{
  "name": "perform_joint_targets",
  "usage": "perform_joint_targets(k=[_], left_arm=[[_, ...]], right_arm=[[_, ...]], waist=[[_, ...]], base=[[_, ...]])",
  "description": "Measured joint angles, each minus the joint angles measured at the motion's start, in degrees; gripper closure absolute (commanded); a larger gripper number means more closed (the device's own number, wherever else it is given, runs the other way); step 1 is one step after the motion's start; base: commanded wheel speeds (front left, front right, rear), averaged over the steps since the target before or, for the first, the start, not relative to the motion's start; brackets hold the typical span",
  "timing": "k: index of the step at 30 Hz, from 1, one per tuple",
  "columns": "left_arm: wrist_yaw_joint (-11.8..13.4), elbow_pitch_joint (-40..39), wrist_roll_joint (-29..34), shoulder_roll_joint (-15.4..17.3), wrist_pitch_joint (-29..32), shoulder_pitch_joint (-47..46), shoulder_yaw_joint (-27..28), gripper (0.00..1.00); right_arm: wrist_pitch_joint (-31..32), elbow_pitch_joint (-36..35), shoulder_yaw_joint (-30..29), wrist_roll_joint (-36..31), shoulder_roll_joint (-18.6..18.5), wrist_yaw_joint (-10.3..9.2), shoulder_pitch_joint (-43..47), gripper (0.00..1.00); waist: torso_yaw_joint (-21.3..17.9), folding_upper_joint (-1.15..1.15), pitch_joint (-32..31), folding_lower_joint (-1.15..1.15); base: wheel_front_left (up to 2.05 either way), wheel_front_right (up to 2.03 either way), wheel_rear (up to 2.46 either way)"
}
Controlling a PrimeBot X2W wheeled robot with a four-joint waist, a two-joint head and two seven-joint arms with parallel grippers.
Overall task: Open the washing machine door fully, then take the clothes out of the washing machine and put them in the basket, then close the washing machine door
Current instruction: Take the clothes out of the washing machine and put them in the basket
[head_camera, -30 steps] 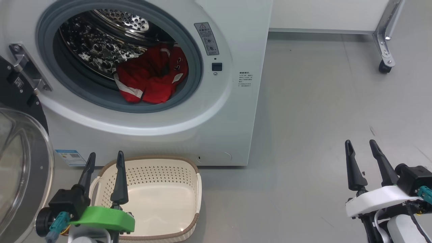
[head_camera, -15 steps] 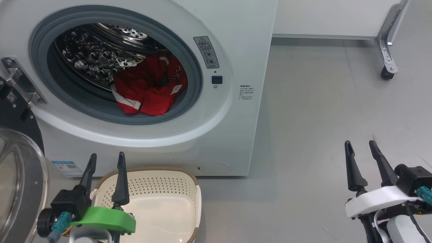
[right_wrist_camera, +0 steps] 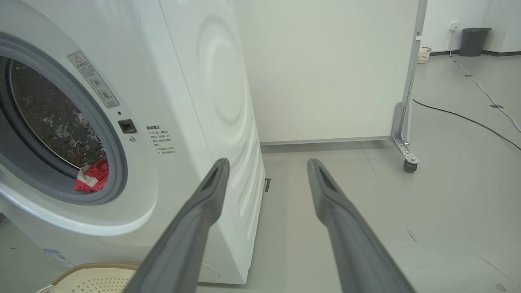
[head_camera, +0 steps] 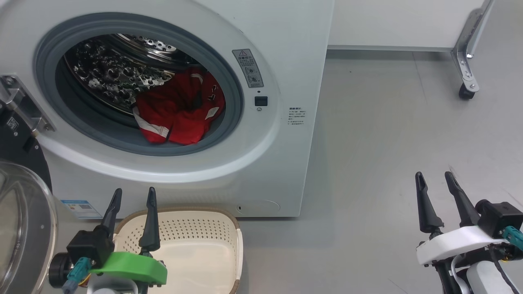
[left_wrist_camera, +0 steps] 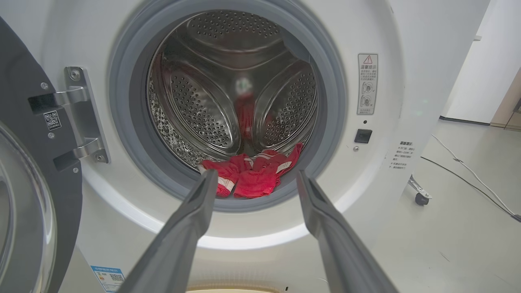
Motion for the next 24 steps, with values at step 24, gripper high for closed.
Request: perform_joint_targets(k=[24], left_arm=[[0.03,-0.01,1.05,0.00,0.00,0.01,-0.03,0.00]], right_arm=[[0.00,-0.48,0.24,-0.01,0.38,0.01,-0.07,0.00]], waist=[[-0.26,0.00,1.47,0.00]], base=[[0.00,0.00,0.00]])
